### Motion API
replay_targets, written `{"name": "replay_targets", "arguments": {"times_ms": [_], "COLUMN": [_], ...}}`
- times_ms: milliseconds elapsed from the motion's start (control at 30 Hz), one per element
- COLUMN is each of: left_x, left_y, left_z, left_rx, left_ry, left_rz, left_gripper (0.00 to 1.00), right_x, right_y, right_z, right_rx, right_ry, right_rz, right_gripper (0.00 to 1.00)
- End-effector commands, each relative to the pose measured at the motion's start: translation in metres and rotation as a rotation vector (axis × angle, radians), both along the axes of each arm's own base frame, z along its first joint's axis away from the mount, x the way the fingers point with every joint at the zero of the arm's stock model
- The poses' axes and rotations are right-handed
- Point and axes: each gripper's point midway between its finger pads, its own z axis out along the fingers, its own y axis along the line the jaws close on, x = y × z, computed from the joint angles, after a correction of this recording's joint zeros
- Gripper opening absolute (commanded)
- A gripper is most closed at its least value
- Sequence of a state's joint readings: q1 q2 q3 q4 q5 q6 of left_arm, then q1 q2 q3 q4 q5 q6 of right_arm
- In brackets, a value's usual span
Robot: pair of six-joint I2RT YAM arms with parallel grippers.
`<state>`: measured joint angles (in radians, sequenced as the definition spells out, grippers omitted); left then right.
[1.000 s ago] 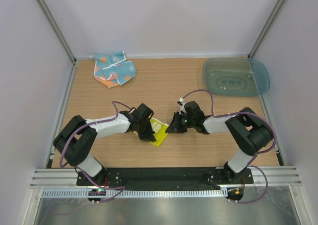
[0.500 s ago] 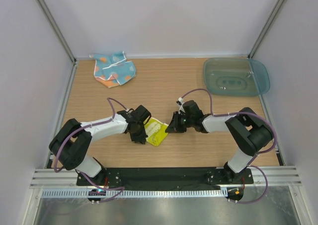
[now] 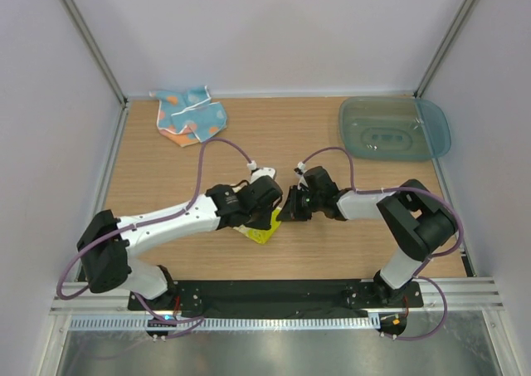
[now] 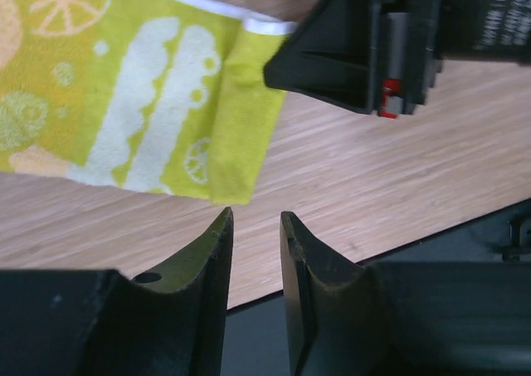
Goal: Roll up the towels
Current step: Roll the towel
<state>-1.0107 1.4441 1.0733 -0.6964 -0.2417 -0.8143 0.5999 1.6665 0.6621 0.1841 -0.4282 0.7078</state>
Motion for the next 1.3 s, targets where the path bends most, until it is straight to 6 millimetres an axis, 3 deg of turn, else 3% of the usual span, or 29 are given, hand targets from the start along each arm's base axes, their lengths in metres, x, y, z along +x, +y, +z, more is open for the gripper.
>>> {"name": "replay_targets", "arguments": {"times_ms": [0,167,367,700,933,1267], "left_x": [0.008,0.002,0.003,-0.004,-0.024,-0.032], "left_y": [-0.016,-0.044,-0.05,-0.033,-0.018,-0.01], "left_z": [0.013,-0.002,-0.032,-0.068,-0.089,-0.106], "left_rx": [0.015,-0.004,0.033,0.121,0.123,0.16], "left_ry": [-0.106,-0.092,-0.063,-0.007,0.058,0.085], "left_rz": [-0.11,-0.21,-0.221,-0.204,-0.198,-0.202], "left_gripper": [0.31,0.32,0.35,0.46,0.45,0.37], "right_x": [0.008,0.008,0.006,0.008,0.011,0.012], "right_y": [0.0,0.001,0.001,0.0,0.002,0.004], "right_z": [0.012,0.015,0.02,0.022,0.026,0.03], "right_rx": [-0.022,-0.022,-0.023,-0.036,-0.039,-0.038], "right_ry": [-0.054,-0.06,-0.067,-0.073,-0.075,-0.066], "right_rz": [0.001,0.008,0.021,0.026,0.029,0.03], "right_gripper": [0.09,0.09,0.09,0.09,0.09,0.12]}}
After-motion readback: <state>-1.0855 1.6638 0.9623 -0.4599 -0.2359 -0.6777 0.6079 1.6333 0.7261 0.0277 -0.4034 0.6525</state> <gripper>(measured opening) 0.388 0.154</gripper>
